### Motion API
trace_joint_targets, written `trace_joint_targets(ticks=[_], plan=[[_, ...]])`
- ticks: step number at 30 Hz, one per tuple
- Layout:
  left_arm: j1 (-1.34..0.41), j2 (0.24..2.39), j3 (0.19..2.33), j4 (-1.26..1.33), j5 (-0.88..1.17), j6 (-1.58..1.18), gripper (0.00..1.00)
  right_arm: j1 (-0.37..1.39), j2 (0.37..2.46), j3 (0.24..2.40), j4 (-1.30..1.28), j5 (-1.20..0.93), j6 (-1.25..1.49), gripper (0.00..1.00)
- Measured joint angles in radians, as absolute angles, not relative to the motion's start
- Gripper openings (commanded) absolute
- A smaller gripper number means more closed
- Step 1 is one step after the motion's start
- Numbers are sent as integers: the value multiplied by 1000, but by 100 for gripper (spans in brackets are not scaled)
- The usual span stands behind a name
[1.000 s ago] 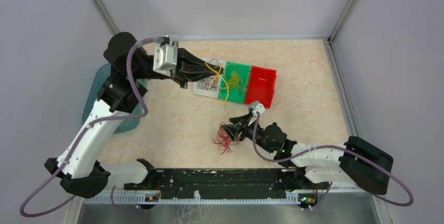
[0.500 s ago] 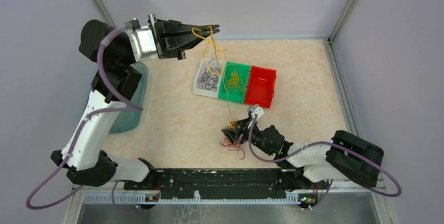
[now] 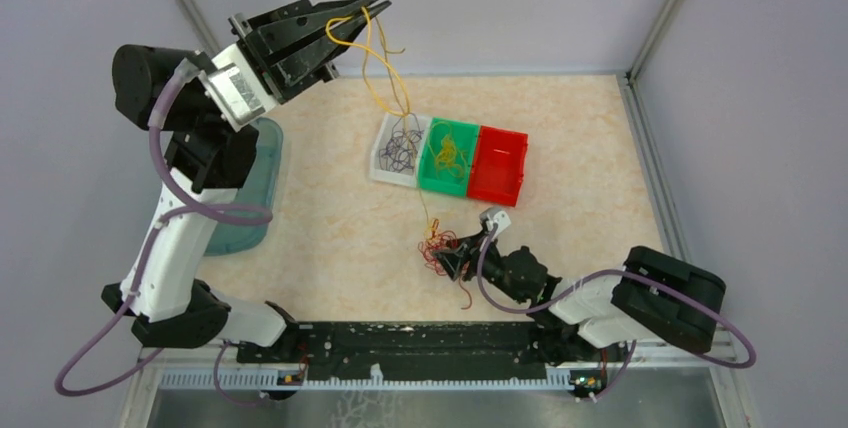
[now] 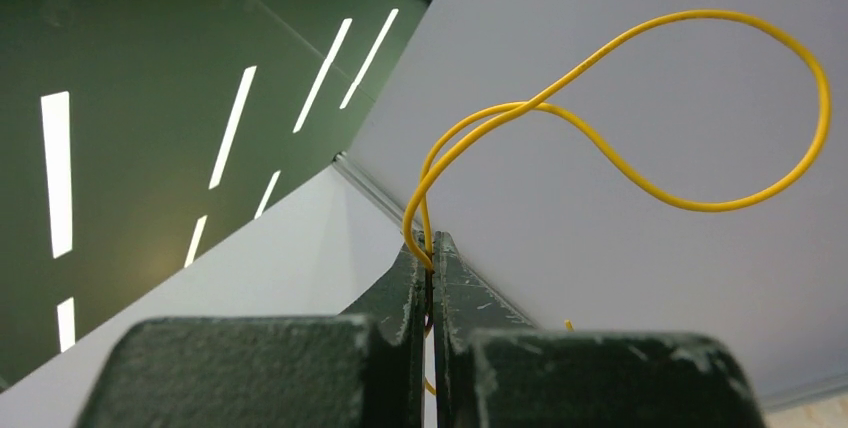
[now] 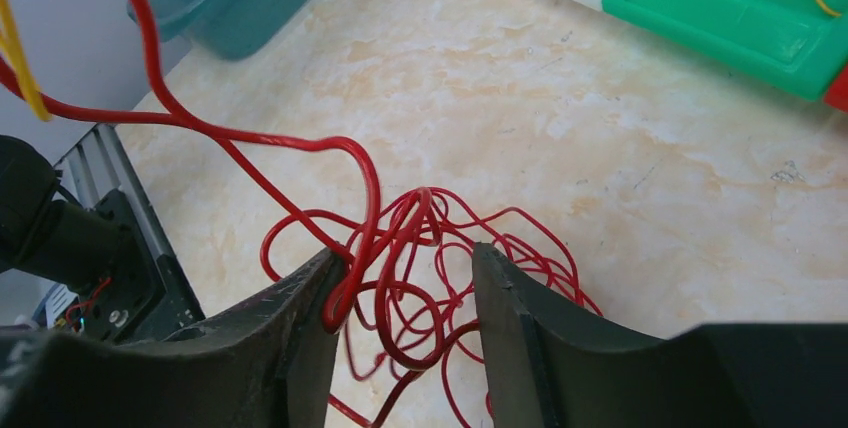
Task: Untangle the cables
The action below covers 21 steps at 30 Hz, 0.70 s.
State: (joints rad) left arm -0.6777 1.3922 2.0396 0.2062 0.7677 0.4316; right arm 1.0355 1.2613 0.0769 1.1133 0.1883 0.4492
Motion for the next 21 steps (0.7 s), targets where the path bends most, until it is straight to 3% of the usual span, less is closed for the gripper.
trace_joint_targets(ticks=[5,15,21], plan=[[-678,1405,2091,230,768,462,0,1036,1301,72,1139,195,463,39],[-678,1439,2208,310,757,563,0,1036,1349,72,1152,221,484,2],[-679,1468,2247,453,702,693,0,1036,1365,68,1168,263,504,0]])
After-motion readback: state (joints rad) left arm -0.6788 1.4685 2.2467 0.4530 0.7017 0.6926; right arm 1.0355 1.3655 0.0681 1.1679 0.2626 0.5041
